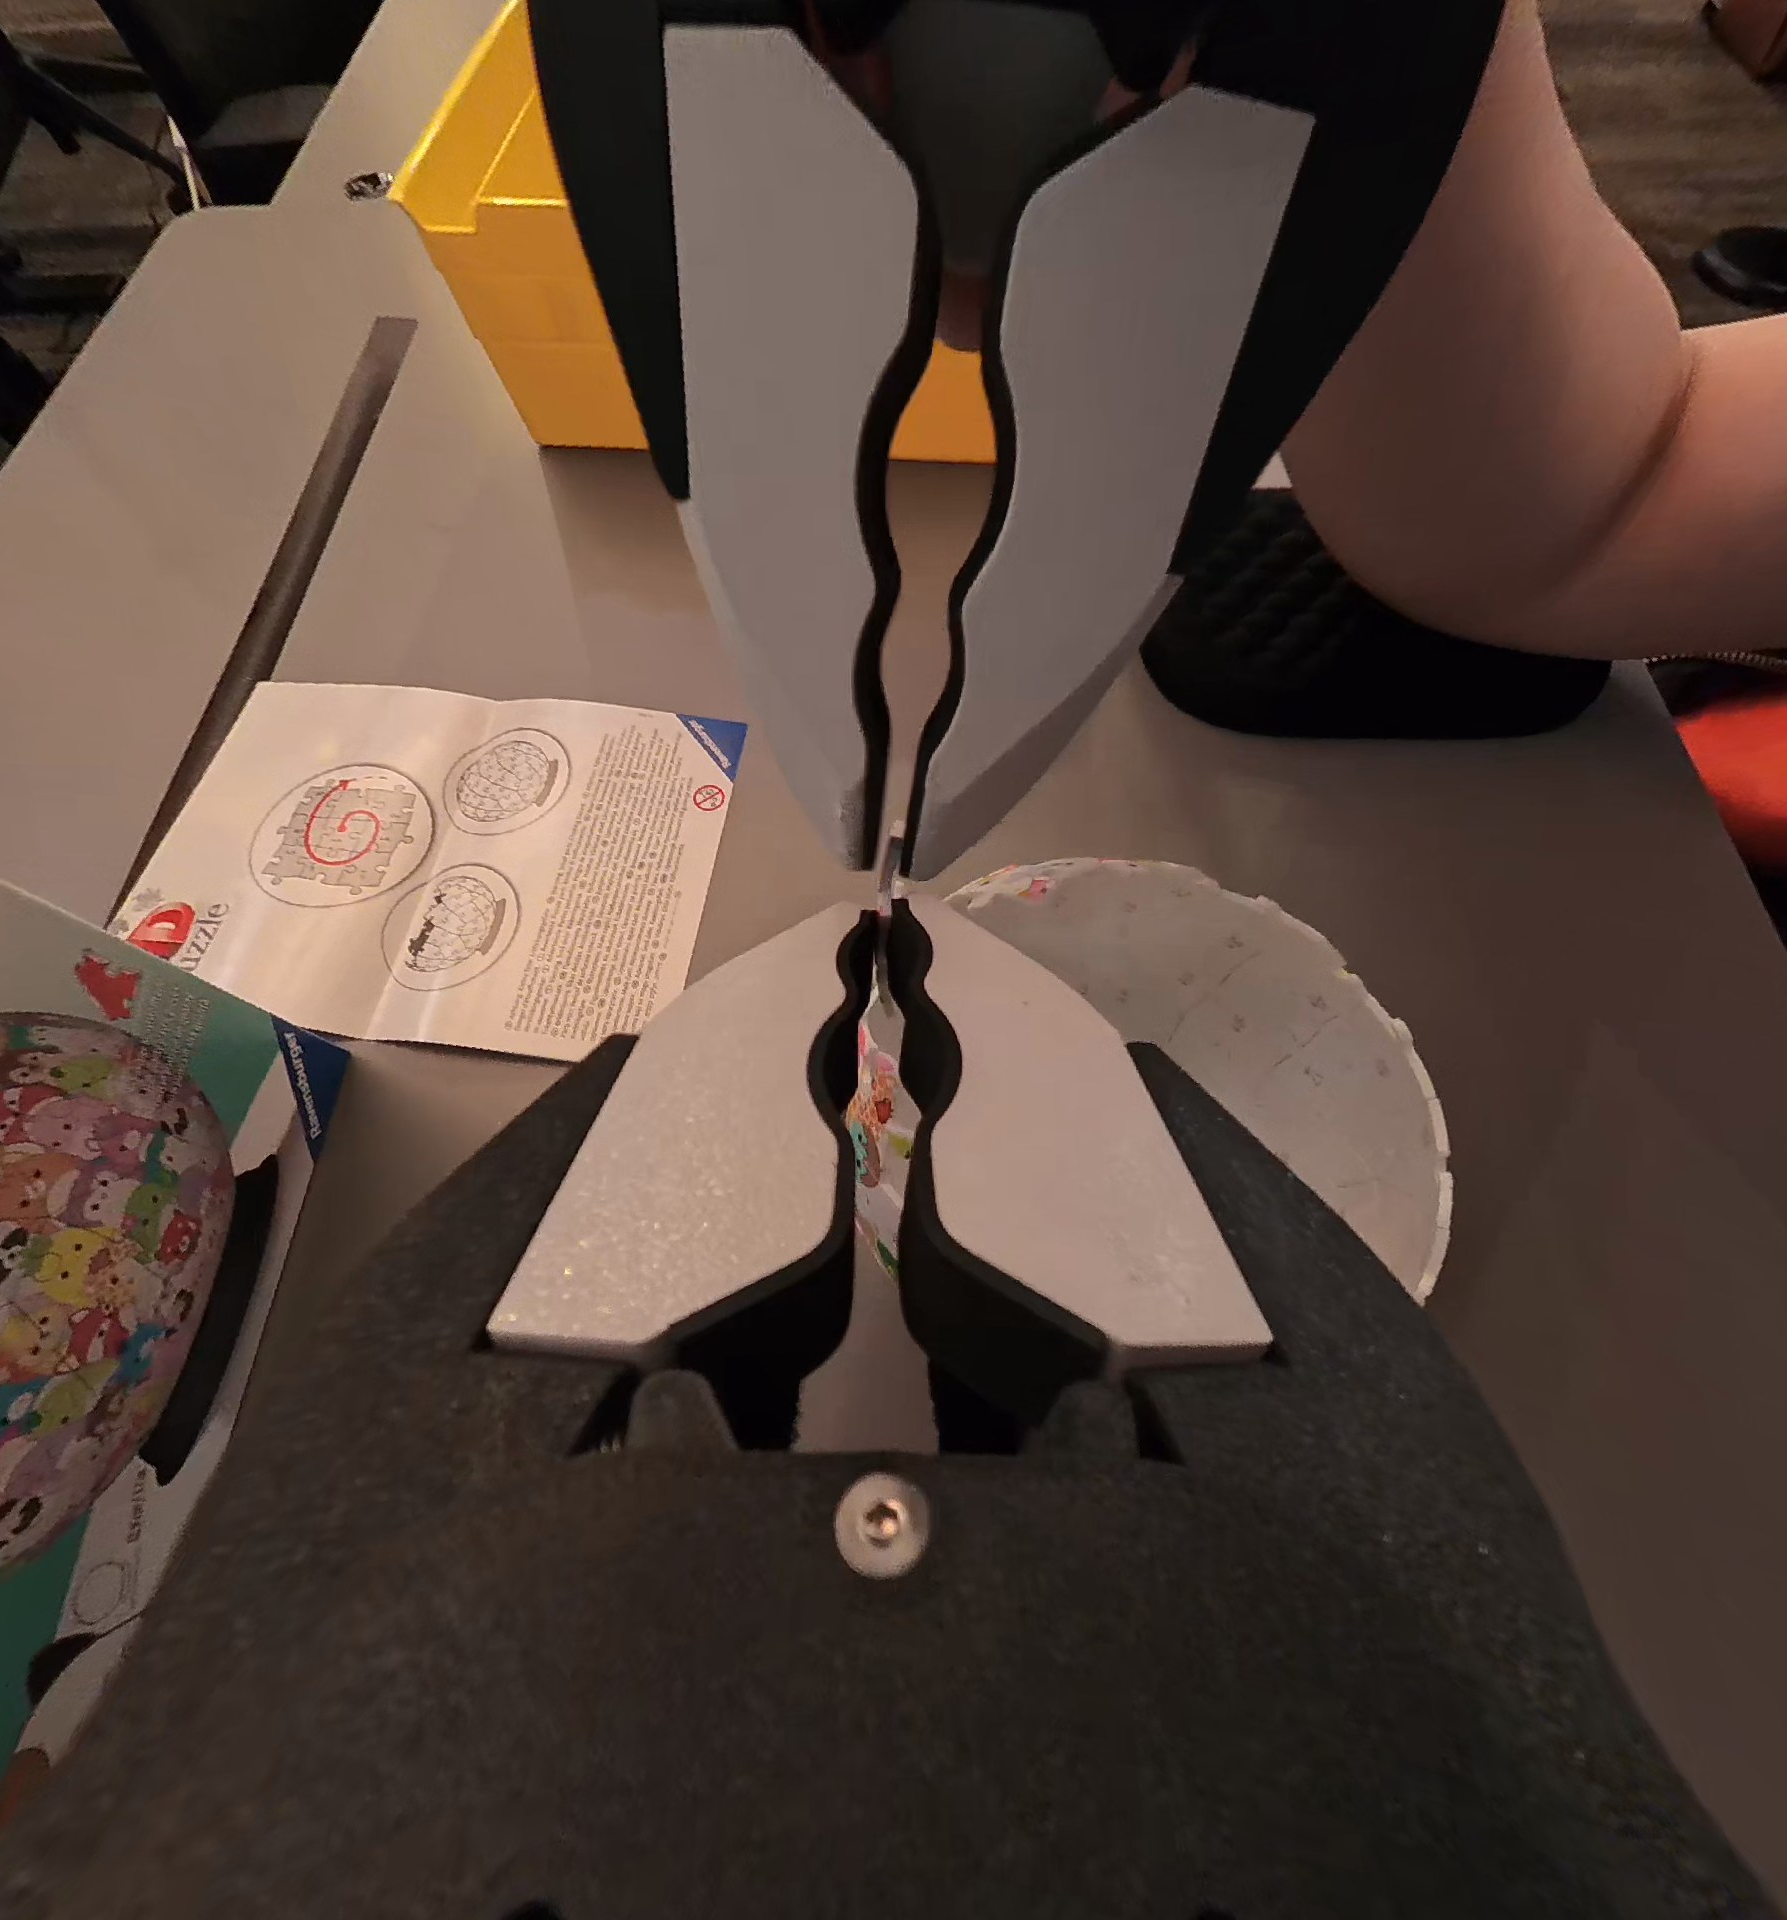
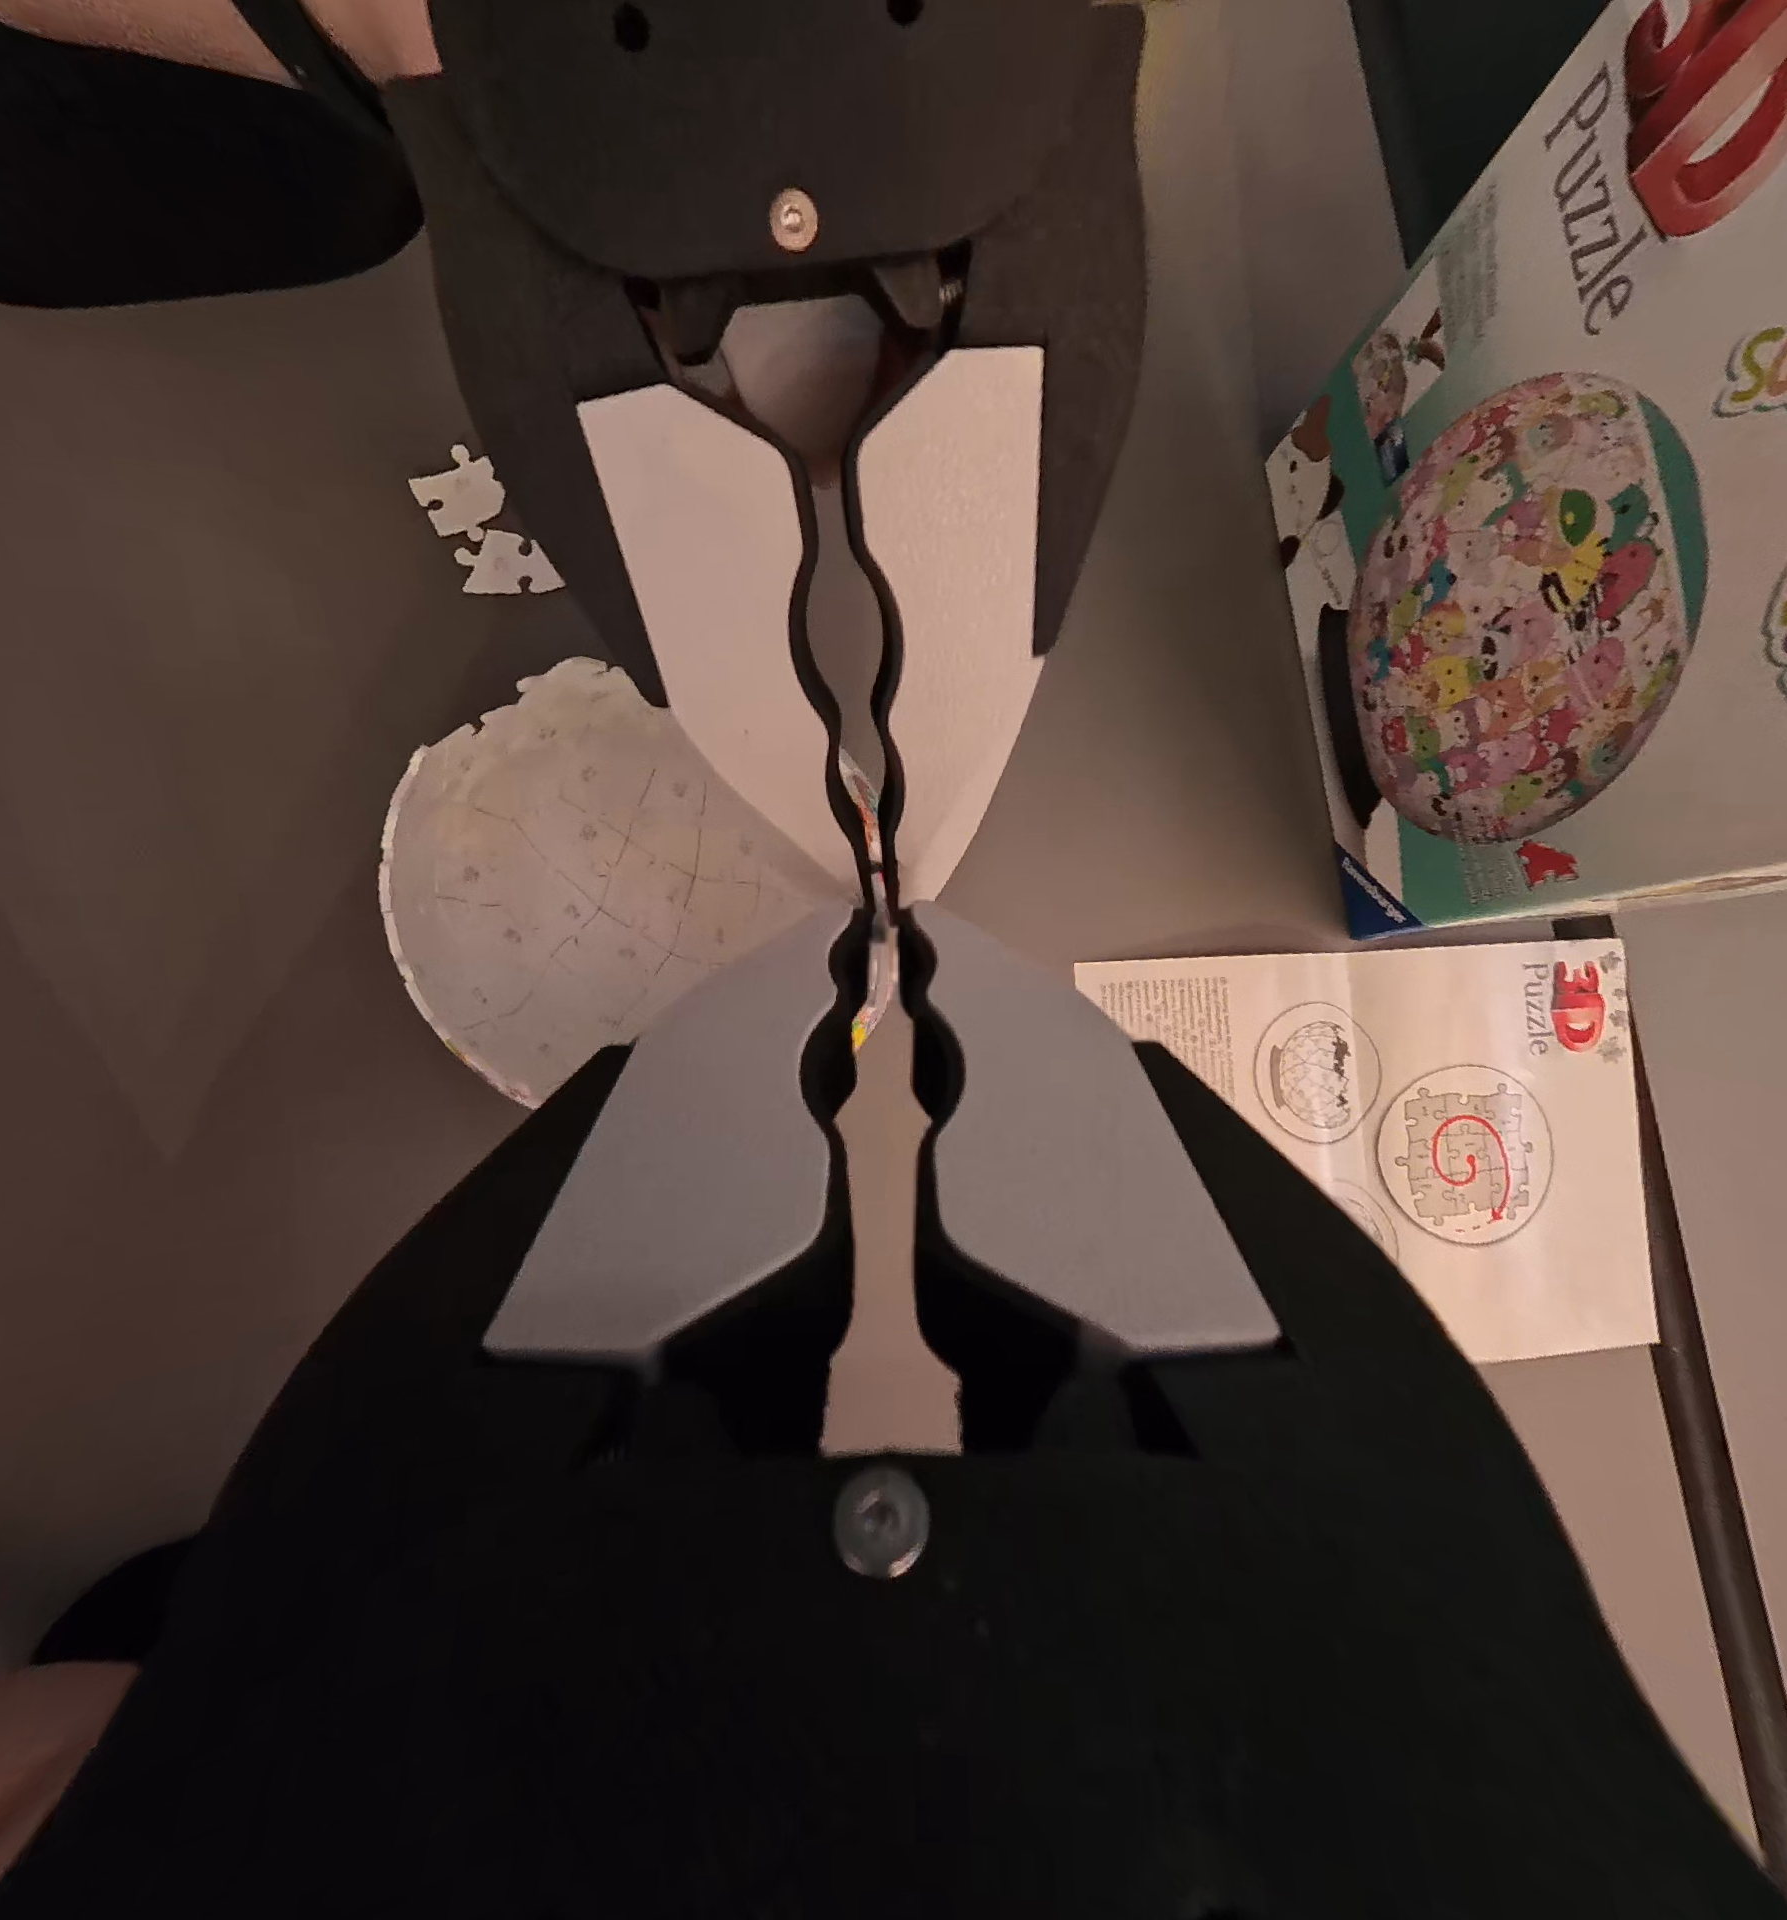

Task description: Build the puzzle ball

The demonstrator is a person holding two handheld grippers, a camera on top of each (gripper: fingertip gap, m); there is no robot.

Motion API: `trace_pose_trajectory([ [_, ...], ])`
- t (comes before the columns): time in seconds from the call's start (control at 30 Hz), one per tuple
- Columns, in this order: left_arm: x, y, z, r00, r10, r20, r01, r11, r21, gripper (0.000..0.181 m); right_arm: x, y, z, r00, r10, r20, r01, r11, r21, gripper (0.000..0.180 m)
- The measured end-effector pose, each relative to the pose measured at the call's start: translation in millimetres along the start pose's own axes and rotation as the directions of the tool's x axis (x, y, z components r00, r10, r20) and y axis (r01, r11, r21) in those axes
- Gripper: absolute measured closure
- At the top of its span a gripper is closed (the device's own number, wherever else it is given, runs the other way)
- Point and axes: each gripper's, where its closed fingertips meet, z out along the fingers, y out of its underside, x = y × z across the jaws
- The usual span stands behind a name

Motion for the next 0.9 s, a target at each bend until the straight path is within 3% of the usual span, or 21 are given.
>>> trace_pose_trajectory([
  [0.27,-2.9,-2.3,-3.0,1.000,0.000,0.007,0.000,1.000,0.009,0.178,3.3,1.6,1.1,1.000,-0.020,-0.025,0.019,1.000,-0.014,0.177],
  [0.37,-13.6,-13.7,-14.5,0.996,0.014,0.090,-0.020,0.997,0.069,0.143,2.7,1.1,-3.1,0.999,-0.012,-0.032,0.012,1.000,-0.007,0.177],
  [0.53,-18.3,-36.4,-39.6,0.992,0.015,0.122,-0.036,0.984,0.173,0.139,-1.7,7.0,4.4,0.998,0.009,-0.056,-0.013,0.997,-0.077,0.177],
  [0.63,-9.1,-52.9,-46.6,1.000,0.006,0.010,-0.008,0.973,0.230,0.137,-3.0,11.1,12.2,0.997,0.014,-0.070,-0.023,0.991,-0.128,0.177],
  [0.9,-21.4,-31.6,-43.2,0.999,-0.006,0.035,0.002,0.992,0.127,0.132,-8.1,14.3,15.6,0.998,0.069,-0.008,-0.069,0.988,-0.141,0.176],
])
